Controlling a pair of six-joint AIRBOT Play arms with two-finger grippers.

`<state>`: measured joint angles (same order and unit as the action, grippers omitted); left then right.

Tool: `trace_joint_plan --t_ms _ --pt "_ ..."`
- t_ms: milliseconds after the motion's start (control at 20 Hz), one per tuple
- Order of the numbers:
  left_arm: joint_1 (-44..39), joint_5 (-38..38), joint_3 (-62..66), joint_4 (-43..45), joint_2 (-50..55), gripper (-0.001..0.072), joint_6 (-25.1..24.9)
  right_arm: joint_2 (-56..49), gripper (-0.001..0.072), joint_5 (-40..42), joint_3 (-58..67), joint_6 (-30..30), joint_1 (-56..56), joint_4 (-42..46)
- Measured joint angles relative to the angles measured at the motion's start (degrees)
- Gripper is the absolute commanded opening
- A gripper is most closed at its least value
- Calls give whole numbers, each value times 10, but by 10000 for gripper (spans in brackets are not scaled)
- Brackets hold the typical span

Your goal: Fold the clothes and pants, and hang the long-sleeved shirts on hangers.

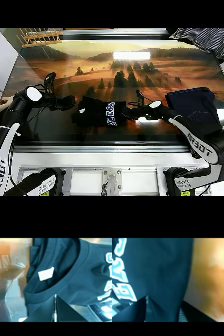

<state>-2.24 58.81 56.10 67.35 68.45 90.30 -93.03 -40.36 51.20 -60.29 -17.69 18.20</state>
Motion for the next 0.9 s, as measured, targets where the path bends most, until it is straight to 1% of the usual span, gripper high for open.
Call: trace_joint_plan --t_ms 50,200,300,350,500,600,650,750,900 --pt "-1 -2 0 0 0 4 0 -8 12 12 6 10 -9 -14" --pt "-2 -3 0 0 0 4 2 -14 9 28 26 39 -21 -45" --pt "-2 -3 0 0 0 4 7 6 9 22 42 29 0 -18" --pt "-2 -3 0 0 0 4 7 24 9 16 55 3 21 19" --pt "-2 -4 0 0 0 4 7 95 10 -45 109 -129 120 209" --pt "-2 -6 0 0 0 4 7 146 10 -94 149 -203 202 336" --pt "-2 -7 -1 0 0 4 7 171 10 -114 168 -228 246 384" --pt "-2 -10 -1 0 0 4 7 214 10 -136 198 -261 330 447" --pt "-3 -14 -1 0 0 4 9 257 10 -148 221 -285 438 495"
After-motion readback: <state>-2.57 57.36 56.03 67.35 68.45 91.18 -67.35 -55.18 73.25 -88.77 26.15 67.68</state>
